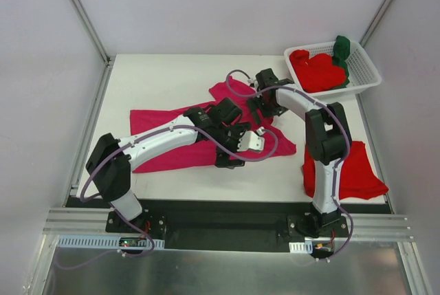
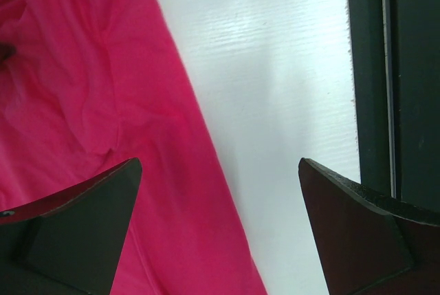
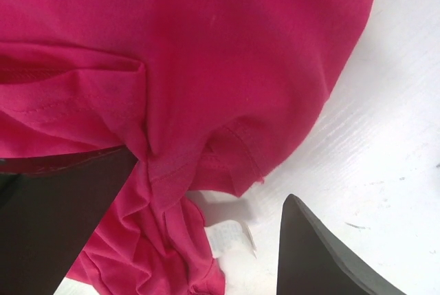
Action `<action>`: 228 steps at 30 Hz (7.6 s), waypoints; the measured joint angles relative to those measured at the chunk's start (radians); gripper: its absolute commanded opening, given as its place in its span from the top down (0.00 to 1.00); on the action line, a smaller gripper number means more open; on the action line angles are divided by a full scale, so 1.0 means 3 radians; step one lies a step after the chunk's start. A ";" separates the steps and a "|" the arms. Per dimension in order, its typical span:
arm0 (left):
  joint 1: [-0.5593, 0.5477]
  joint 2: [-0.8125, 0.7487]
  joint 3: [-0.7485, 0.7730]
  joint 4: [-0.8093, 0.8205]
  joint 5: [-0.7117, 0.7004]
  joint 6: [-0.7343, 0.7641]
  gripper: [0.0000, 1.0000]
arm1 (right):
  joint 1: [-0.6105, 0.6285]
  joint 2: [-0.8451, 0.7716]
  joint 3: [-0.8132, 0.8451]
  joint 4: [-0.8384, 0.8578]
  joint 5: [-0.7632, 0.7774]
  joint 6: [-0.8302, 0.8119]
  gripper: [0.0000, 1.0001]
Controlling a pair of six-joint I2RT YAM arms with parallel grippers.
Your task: Fold and stack the t-shirts
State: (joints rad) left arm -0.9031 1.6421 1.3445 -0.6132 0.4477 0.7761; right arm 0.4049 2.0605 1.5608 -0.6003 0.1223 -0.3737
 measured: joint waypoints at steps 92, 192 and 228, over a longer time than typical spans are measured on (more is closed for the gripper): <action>-0.0135 0.0908 -0.0141 0.0356 0.0399 -0.0004 0.01 | -0.0029 0.0643 0.1085 -0.0389 0.0181 -0.0203 0.04; 0.1486 0.1025 0.1125 0.0304 -0.0750 -0.0793 0.01 | -0.0215 0.0290 0.1466 -0.0750 -0.0587 -0.0650 0.04; 0.2014 0.0553 -0.0454 0.0188 -0.1134 -0.0795 0.01 | 0.0066 -0.0394 -0.0692 -0.0226 -0.0601 -0.1558 0.04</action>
State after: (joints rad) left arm -0.2989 1.8080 1.2083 -0.5568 0.1074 0.5377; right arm 0.4248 1.9423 1.3533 -0.6682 -0.0582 -0.8410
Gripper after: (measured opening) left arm 0.993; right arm 0.966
